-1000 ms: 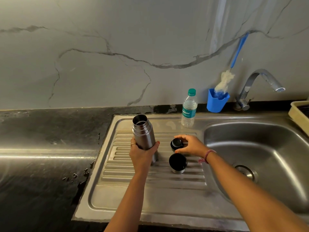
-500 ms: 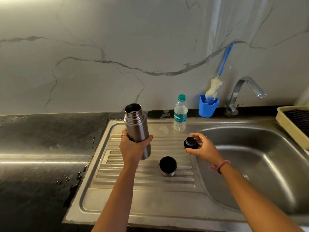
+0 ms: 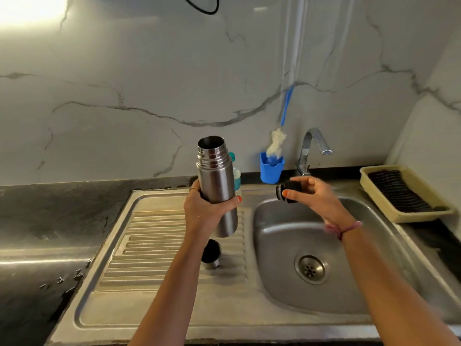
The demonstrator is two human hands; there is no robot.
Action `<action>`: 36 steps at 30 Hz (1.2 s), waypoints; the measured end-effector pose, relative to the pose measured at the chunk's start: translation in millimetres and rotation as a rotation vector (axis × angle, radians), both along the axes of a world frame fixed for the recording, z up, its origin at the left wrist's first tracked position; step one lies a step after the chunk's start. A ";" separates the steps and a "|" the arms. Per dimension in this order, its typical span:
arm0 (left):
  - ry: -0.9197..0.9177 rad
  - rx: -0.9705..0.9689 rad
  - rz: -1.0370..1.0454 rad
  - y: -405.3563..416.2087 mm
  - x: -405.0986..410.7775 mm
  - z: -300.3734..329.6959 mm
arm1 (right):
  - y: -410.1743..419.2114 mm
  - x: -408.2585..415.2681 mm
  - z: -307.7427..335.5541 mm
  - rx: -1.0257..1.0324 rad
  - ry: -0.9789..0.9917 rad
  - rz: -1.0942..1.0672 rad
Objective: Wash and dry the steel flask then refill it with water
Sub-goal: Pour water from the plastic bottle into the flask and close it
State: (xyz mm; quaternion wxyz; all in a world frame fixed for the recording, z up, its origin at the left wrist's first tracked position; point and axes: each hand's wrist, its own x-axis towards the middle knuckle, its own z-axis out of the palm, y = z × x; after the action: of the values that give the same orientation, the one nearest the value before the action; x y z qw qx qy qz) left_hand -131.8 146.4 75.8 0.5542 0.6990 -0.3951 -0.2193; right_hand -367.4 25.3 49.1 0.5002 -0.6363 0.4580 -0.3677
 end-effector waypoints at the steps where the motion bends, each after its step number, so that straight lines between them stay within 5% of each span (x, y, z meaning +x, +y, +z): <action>1: 0.002 0.004 -0.015 -1.6 -9.0 -1.1 | -2.8 -7.3 9.0 -0.026 0.017 0.013; 14: -0.019 0.100 -0.131 -9.5 -99.7 -34.5 | -24.9 -65.2 58.5 -0.212 0.264 0.051; 20: -0.021 0.116 -0.149 -5.5 -121.6 -50.9 | -20.4 -71.1 66.4 -0.250 0.177 0.060; 28: -0.020 0.119 -0.160 -0.1 -142.7 -63.8 | 0.1 -73.1 101.7 -0.196 -0.174 0.267; 36: 0.000 0.118 -0.172 2.7 -151.8 -75.7 | 8.2 -68.7 122.3 -0.223 0.087 0.556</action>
State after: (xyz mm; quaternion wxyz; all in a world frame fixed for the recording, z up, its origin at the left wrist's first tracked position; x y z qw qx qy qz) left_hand -283.7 149.1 0.2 0.4914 0.6940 -0.4398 -0.2889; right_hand -436.0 33.6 171.3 0.4887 -0.8035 0.2437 -0.2371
